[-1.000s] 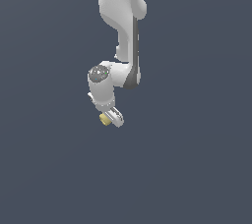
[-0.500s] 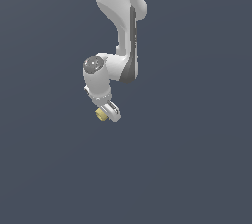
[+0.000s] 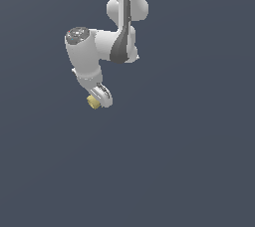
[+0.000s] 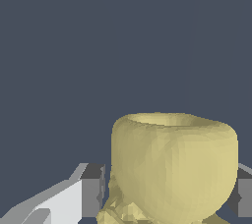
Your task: Pick up the object and move it to a goal position.
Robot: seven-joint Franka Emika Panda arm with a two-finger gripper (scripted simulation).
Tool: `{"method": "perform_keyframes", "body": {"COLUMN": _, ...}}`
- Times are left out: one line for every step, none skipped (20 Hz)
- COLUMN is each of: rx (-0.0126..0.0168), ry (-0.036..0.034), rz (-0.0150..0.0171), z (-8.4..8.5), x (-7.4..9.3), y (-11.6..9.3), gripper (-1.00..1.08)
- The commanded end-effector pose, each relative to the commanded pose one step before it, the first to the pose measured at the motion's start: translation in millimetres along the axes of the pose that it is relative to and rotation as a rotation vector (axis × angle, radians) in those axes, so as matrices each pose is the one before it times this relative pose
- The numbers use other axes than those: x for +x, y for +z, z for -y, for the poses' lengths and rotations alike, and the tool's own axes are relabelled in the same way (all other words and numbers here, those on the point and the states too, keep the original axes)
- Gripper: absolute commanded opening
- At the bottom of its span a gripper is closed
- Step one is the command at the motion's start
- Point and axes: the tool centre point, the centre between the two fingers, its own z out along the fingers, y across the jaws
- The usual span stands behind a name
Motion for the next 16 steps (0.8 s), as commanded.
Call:
{"method": "perform_keyframes", "body": {"rx": 0.00060, "ry": 0.00062, "rz": -0.00011, "z": -14.04, "x": 2.27, "y": -27.25, "gripper": -1.00}}
{"method": "perform_keyframes", "body": {"rx": 0.00000, "ry": 0.00000, "rz": 0.00000, "z": -5.59, "x": 1.00, "y": -11.20, "gripper": -1.00}}
{"method": "perform_keyframes", "body": {"rx": 0.00000, "ry": 0.00000, "rz": 0.00000, "z": -5.57, "x": 1.02, "y": -11.18, "gripper": -1.00}}
{"method": "perform_keyframes", "body": {"rx": 0.00000, "ry": 0.00000, "rz": 0.00000, "z": -5.56, "x": 1.05, "y": -11.16, "gripper": -1.00}}
{"method": "perform_keyframes", "body": {"rx": -0.00049, "ry": 0.00048, "rz": -0.00003, "z": -5.67, "x": 1.20, "y": -11.03, "gripper": -1.00}}
{"method": "perform_keyframes", "body": {"rx": 0.00000, "ry": 0.00000, "rz": 0.00000, "z": -5.52, "x": 1.10, "y": -11.13, "gripper": -1.00}}
{"method": "perform_keyframes", "body": {"rx": 0.00000, "ry": 0.00000, "rz": 0.00000, "z": -5.46, "x": 1.12, "y": -11.04, "gripper": -1.00}}
{"method": "perform_keyframes", "body": {"rx": -0.00057, "ry": 0.00034, "rz": -0.00018, "z": -5.36, "x": 1.16, "y": -10.76, "gripper": -1.00}}
{"method": "perform_keyframes", "body": {"rx": 0.00000, "ry": 0.00000, "rz": 0.00000, "z": -5.20, "x": 1.12, "y": -10.57, "gripper": -1.00}}
{"method": "perform_keyframes", "body": {"rx": 0.00000, "ry": 0.00000, "rz": 0.00000, "z": -5.06, "x": 1.13, "y": -10.33, "gripper": -1.00}}
{"method": "perform_keyframes", "body": {"rx": 0.00000, "ry": 0.00000, "rz": 0.00000, "z": -4.91, "x": 1.15, "y": -10.09, "gripper": -1.00}}
{"method": "perform_keyframes", "body": {"rx": -0.00061, "ry": 0.00006, "rz": -0.00031, "z": -4.61, "x": 1.08, "y": -9.82, "gripper": -1.00}}
{"method": "perform_keyframes", "body": {"rx": 0.00000, "ry": 0.00000, "rz": 0.00000, "z": -4.57, "x": 1.14, "y": -9.47, "gripper": -1.00}}
{"method": "perform_keyframes", "body": {"rx": 0.00000, "ry": 0.00000, "rz": 0.00000, "z": -4.36, "x": 1.11, "y": -9.06, "gripper": -1.00}}
{"method": "perform_keyframes", "body": {"rx": 0.00000, "ry": 0.00000, "rz": 0.00000, "z": -4.12, "x": 1.07, "y": -8.58, "gripper": -1.00}}
{"method": "perform_keyframes", "body": {"rx": 0.00000, "ry": 0.00000, "rz": 0.00000, "z": -3.86, "x": 1.05, "y": -8.08, "gripper": -1.00}}
